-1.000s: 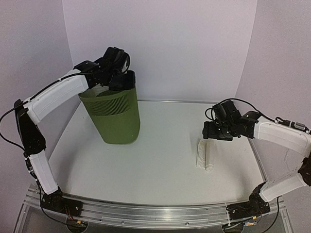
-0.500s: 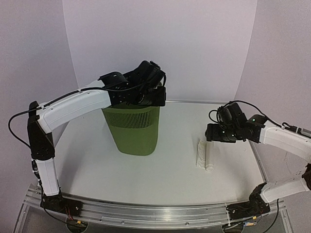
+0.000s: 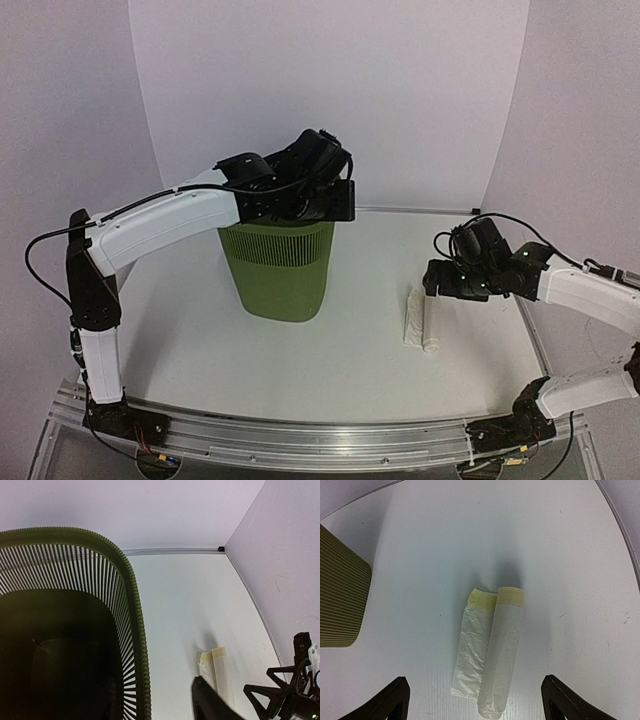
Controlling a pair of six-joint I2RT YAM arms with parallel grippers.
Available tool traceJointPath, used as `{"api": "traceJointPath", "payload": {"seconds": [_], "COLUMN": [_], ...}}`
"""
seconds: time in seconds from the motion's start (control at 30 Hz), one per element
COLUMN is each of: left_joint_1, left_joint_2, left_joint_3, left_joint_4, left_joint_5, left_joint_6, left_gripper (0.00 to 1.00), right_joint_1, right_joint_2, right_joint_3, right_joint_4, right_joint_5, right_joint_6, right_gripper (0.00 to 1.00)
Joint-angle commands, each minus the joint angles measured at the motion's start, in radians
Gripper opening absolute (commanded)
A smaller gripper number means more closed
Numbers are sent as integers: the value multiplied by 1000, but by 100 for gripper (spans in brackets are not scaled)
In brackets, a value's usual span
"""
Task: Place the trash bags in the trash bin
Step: Move the trash bin to the center of the board, then unfold the trash bag at the center of the board.
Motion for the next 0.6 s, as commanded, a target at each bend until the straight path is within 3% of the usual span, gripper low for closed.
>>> {"api": "traceJointPath", "payload": {"seconds": [0.0,0.07,0.2,0.3,0.57], "left_joint_1": [-1,-1,-2,-3,-4], "left_joint_2": [-24,-39,-101,-215,-670], "left_joint_3": [61,85,147,83,-546], "left_joint_4": [42,44,58,100,287], "left_joint_5": [23,34,108,162,432], "left_joint_6": [28,55,131,176,197], "left_gripper": [73,98,99,99,99], "right_joint_1": [3,2,2,2,-39], "right_joint_2": [-19,-9,61,157,362], "right_joint_3": [-6,-7,-3,34,79], "right_joint_4": [-10,-17,-30,-43,-53], "right_joint_5": [1,3,19,28,44], "right_joint_6": [42,59,82,88,112], "right_gripper": [91,91,91,89,84]}}
